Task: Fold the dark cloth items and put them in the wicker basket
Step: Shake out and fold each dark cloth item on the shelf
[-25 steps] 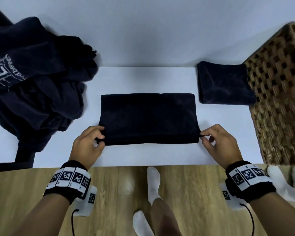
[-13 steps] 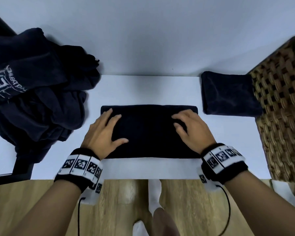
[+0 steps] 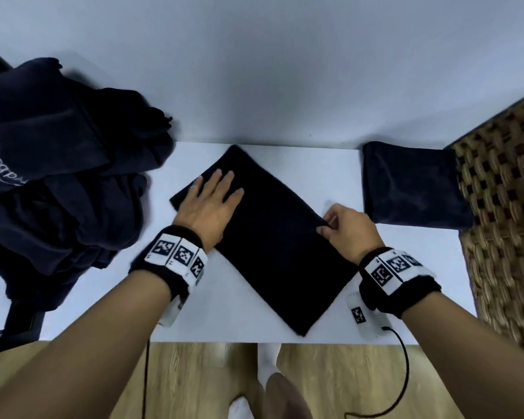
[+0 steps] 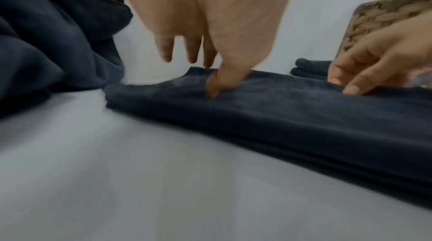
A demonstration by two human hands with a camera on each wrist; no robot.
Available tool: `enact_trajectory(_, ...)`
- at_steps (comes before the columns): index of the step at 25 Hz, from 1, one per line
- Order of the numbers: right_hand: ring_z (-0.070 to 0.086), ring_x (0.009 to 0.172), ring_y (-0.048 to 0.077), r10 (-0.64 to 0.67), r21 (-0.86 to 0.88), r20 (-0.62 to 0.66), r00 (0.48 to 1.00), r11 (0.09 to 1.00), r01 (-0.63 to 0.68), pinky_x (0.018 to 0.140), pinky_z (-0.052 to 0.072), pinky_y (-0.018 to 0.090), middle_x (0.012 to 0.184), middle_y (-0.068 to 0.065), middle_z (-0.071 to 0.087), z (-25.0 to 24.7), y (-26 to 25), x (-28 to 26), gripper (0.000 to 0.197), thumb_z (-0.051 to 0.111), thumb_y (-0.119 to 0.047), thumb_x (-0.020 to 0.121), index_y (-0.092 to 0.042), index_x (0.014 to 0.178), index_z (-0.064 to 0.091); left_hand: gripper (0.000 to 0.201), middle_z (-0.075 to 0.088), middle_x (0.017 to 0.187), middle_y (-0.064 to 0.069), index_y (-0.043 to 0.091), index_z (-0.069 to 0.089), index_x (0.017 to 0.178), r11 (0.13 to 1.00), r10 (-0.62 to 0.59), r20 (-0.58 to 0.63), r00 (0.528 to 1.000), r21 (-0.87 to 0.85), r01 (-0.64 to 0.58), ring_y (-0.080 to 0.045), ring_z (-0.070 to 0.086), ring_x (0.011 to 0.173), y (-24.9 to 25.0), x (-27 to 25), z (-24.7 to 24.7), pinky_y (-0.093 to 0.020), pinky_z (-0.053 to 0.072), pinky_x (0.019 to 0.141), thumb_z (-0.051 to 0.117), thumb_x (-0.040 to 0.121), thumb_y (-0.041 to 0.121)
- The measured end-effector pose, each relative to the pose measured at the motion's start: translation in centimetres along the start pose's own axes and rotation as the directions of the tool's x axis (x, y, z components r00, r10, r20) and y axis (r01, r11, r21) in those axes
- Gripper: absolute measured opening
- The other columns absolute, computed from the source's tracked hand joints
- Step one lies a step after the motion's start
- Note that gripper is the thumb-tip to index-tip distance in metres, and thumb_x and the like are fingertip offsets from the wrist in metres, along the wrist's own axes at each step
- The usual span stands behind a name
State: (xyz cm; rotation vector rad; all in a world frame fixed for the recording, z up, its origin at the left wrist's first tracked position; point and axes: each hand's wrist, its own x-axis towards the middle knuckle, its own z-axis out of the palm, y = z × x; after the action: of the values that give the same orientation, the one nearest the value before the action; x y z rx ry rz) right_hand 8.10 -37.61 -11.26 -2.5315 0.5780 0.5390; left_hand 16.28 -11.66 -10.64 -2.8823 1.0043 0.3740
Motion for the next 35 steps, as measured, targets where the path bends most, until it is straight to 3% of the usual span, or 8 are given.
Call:
enact_trajectory(3, 0.061, 0.087, 0.020, 0.158, 0.179, 0.056, 0.986, 0.970, -0.165, 0.077, 0.045, 0.029, 0.089, -0.002, 0.065, 1.4, 1.5, -3.9, 0.021, 0.071, -0.032, 0.081, -0.021, 0.085, 0.053, 0.043, 0.062, 0.104, -0.019, 0.005, 0.066, 0.107, 0.967, 0.037, -0.275, 0.961, -0.233, -0.104, -0.038, 0.061, 0.088, 3.2, -3.1, 1.7, -0.043, 0.054, 0.072, 0.080, 0.066, 0.007)
enact_trajectory(7, 0.059, 0.078, 0.019, 0.163, 0.233, 0.065, 0.984, 0.957, -0.174, 0.070, 0.045, 0.032, 0.080, -0.002, 0.061, 4.6, 2.4, -8.8, 0.027, 0.069, -0.037, 0.083, -0.020, 0.079, 0.049, 0.040, 0.060, 0.113, -0.017, 0.007, 0.065, 0.113, 0.948, 0.090, -0.194, 0.977, -0.283, -0.143, -0.033, 0.055, 0.105, 6.9, -10.9, 5.4, -0.045, 0.052, 0.085, 0.075, 0.075, 0.015)
enact_trajectory(12, 0.052, 0.103, 0.020, -0.533, -0.066, -0.177, 0.828, 0.845, 0.530, 0.086, 0.048, 0.036, 0.109, 0.001, 0.060, 7.1, 4.2, -13.7, 0.020, 0.068, -0.028, 0.084, -0.017, 0.100, 0.062, 0.073, 0.054, 0.131, -0.015, 0.012, 0.056, 0.127, 0.971, 0.174, -0.040, 0.984, -0.160, -0.178, -0.034, 0.050, 0.124, 7.8, -16.4, 7.4, -0.047, 0.044, 0.098, 0.053, 0.076, 0.063)
enact_trajectory(17, 0.044, 0.124, 0.027, -0.584, -0.459, 0.099, 0.806, 0.692, 0.557, 0.089, 0.049, 0.043, 0.135, 0.008, 0.052, 9.3, 6.1, -15.5, 0.072, 0.083, -0.025, 0.060, -0.021, 0.125, 0.051, 0.074, 0.058, 0.129, -0.022, 0.008, 0.063, 0.114, 0.996, 0.072, 0.069, 0.995, -0.051, -0.069, -0.041, 0.053, 0.122, 9.5, -17.0, 7.7, -0.049, 0.048, 0.093, 0.090, 0.045, 0.007)
enact_trajectory(21, 0.062, 0.093, 0.027, -0.697, -0.398, 0.030, 0.717, 0.650, 0.648, 0.073, 0.048, 0.037, 0.106, 0.004, 0.065, 7.6, 4.8, -14.5, 0.043, 0.075, -0.020, 0.063, -0.020, 0.105, 0.062, 0.037, 0.067, 0.114, -0.014, 0.012, 0.069, 0.099, 0.966, 0.133, -0.151, 0.979, -0.199, -0.162, -0.035, 0.062, 0.110, 8.6, -16.4, 6.8, -0.041, 0.048, 0.092, 0.077, 0.067, 0.029)
enact_trajectory(23, 0.062, 0.080, 0.017, -0.678, -0.190, -0.075, 0.731, 0.729, 0.657, 0.070, 0.044, 0.031, 0.093, -0.004, 0.065, 5.1, 3.5, -14.3, 0.025, 0.063, -0.020, 0.077, -0.021, 0.102, 0.065, 0.027, 0.070, 0.105, -0.002, 0.015, 0.070, 0.098, 0.855, -0.009, -0.250, 0.968, -0.503, -0.122, -0.024, 0.065, 0.102, 7.9, -15.8, 4.9, -0.033, 0.043, 0.090, 0.058, 0.084, 0.034)
enact_trajectory(28, 0.059, 0.076, 0.002, -0.293, 0.444, -0.397, 0.870, 0.768, 0.461, 0.072, 0.045, 0.012, 0.088, -0.010, 0.065, -1.6, -3.1, -8.0, 0.025, 0.067, -0.017, 0.085, -0.026, 0.107, 0.061, 0.004, 0.074, 0.087, 0.000, 0.027, 0.071, 0.087, 0.093, -0.535, 0.023, 0.845, -0.992, 0.086, -0.014, 0.068, 0.084, 5.5, -8.5, -1.5, -0.036, 0.054, 0.083, 0.071, 0.083, 0.025)
enact_trajectory(35, 0.061, 0.097, 0.019, -0.065, 0.483, -0.208, 0.976, 0.861, 0.160, 0.092, 0.046, 0.030, 0.099, 0.000, 0.064, -0.4, -6.3, 5.9, 0.035, 0.069, -0.032, 0.084, -0.018, 0.115, 0.060, 0.046, 0.060, 0.063, -0.006, 0.014, 0.056, 0.060, 0.105, -0.627, 0.289, 0.724, -0.889, 0.446, -0.036, 0.065, 0.079, -0.6, 3.0, 0.3, -0.032, 0.049, 0.069, 0.066, 0.073, 0.057)
